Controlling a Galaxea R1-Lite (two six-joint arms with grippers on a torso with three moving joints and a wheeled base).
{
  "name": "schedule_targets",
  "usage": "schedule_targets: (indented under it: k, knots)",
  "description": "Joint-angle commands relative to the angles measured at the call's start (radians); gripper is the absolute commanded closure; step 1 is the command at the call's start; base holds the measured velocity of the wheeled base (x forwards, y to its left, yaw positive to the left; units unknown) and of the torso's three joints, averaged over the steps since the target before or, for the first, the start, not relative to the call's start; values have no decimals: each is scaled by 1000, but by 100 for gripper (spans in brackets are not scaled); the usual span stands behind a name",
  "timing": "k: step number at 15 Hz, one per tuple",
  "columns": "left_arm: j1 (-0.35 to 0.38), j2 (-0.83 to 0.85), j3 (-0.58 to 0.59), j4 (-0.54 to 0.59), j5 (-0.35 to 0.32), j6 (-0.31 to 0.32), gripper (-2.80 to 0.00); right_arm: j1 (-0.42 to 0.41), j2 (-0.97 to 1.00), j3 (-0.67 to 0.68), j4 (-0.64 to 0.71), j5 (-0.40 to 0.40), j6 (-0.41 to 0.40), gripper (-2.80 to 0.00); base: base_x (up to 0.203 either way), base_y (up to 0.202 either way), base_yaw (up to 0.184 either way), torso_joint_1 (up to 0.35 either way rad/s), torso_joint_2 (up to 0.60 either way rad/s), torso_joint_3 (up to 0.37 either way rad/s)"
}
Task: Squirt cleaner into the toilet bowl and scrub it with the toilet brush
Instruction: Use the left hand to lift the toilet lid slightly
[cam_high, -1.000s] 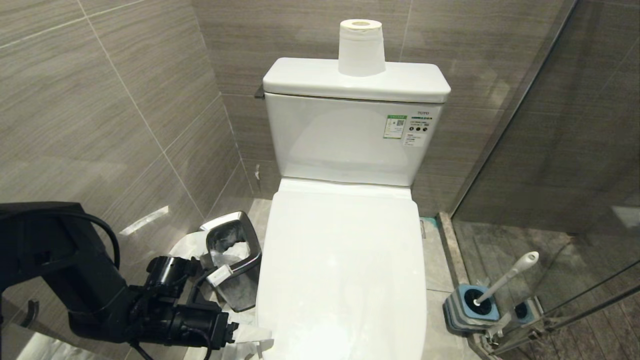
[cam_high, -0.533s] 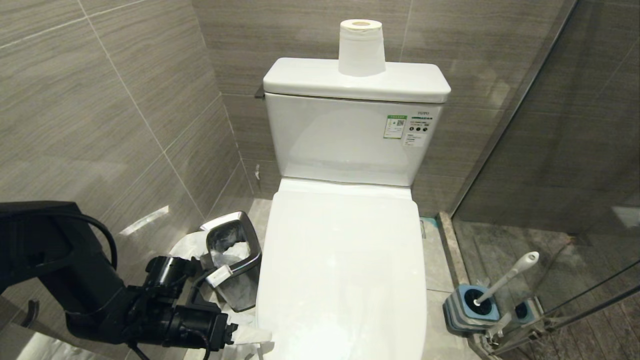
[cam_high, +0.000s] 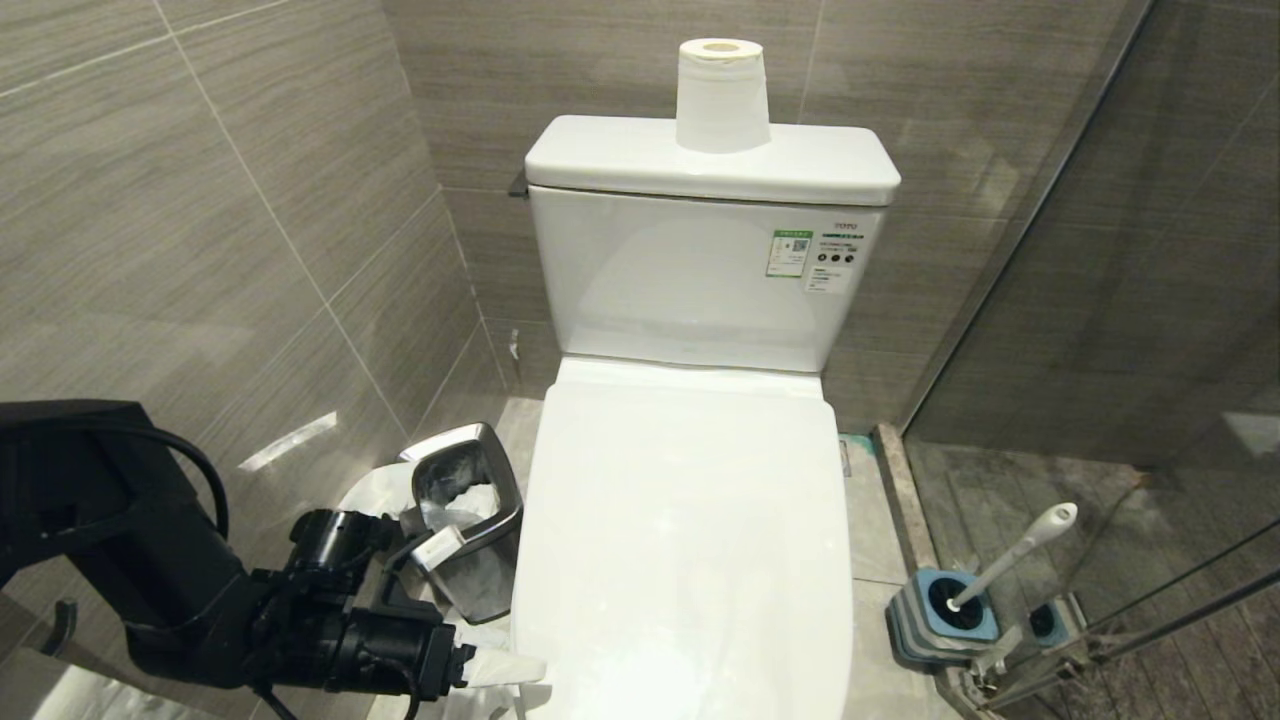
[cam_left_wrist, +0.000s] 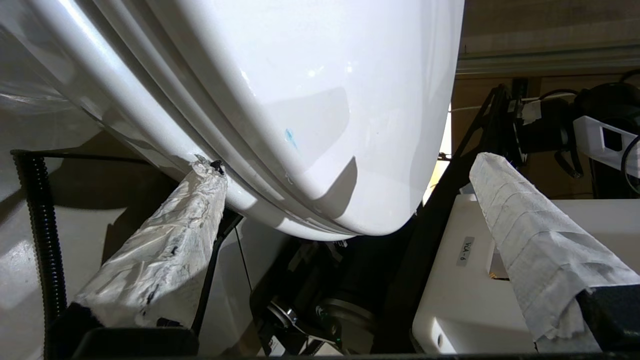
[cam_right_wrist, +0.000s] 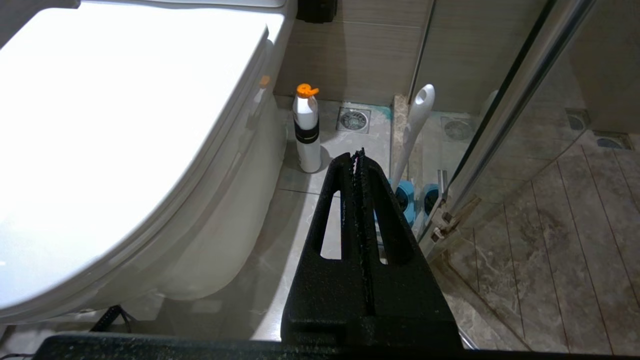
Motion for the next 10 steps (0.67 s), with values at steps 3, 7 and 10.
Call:
schedule_targets:
  k: [3, 7, 10]
  knots:
    - [-19, -1, 1, -2, 0, 3, -280, 1, 0, 0, -1, 0, 0, 0, 0, 0, 0, 0, 0, 0]
    - [-47, -1, 11, -4, 33, 20, -280, 0, 2, 0, 0, 0, 0, 0, 0, 0, 0, 0, 0, 0]
    - [-67, -2, 14, -9, 55, 23, -280, 0, 1, 0, 0, 0, 0, 0, 0, 0, 0, 0, 0, 0]
